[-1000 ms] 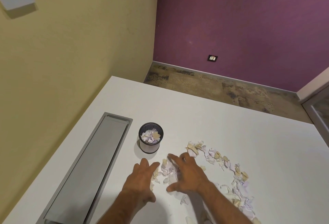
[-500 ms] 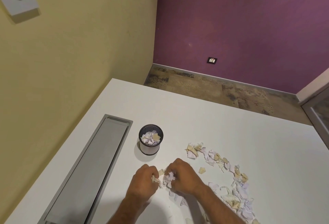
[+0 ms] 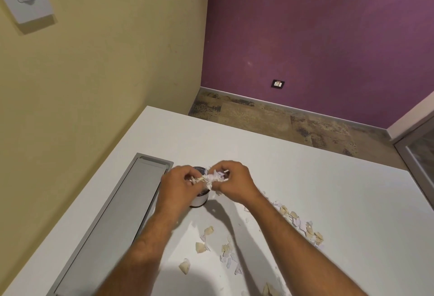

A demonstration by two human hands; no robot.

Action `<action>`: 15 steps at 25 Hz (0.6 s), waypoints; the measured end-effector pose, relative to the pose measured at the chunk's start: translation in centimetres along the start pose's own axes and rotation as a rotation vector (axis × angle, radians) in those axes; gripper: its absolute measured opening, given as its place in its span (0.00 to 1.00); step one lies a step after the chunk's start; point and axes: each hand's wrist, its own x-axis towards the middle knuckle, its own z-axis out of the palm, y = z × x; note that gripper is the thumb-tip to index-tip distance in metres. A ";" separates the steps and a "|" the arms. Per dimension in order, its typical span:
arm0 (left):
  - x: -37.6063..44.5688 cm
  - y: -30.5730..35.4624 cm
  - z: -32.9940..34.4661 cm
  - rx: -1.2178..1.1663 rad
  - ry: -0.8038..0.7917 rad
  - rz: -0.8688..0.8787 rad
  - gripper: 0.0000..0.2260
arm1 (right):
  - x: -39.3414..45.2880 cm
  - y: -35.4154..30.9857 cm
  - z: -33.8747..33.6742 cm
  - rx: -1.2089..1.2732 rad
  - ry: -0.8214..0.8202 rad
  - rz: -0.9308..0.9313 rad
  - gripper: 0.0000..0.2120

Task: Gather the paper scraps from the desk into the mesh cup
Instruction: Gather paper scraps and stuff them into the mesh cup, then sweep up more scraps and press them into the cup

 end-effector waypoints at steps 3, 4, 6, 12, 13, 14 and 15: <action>2.2 0.0 -0.5 0.120 -0.015 -0.038 0.08 | 2.2 -1.2 1.6 -0.167 -0.018 -0.048 0.15; 2.7 -0.1 -0.4 0.150 -0.030 -0.059 0.08 | 2.7 -1.2 2.1 -0.228 -0.036 -0.052 0.16; 3.3 -0.3 -0.2 0.188 -0.058 -0.087 0.09 | 3.3 -1.1 2.9 -0.322 -0.094 -0.063 0.17; 3.8 -1.1 0.5 0.090 -0.104 -0.154 0.15 | 3.2 -1.2 3.1 -0.324 -0.162 -0.050 0.26; 3.7 -1.1 0.5 0.085 -0.117 -0.170 0.17 | 3.1 -1.2 3.1 -0.332 -0.173 -0.046 0.26; 3.7 -1.1 0.6 0.082 -0.124 -0.183 0.18 | 3.1 -1.3 3.1 -0.345 -0.177 -0.054 0.25; 3.7 -1.1 0.7 0.082 -0.125 -0.190 0.19 | 3.0 -1.4 3.2 -0.355 -0.172 -0.070 0.23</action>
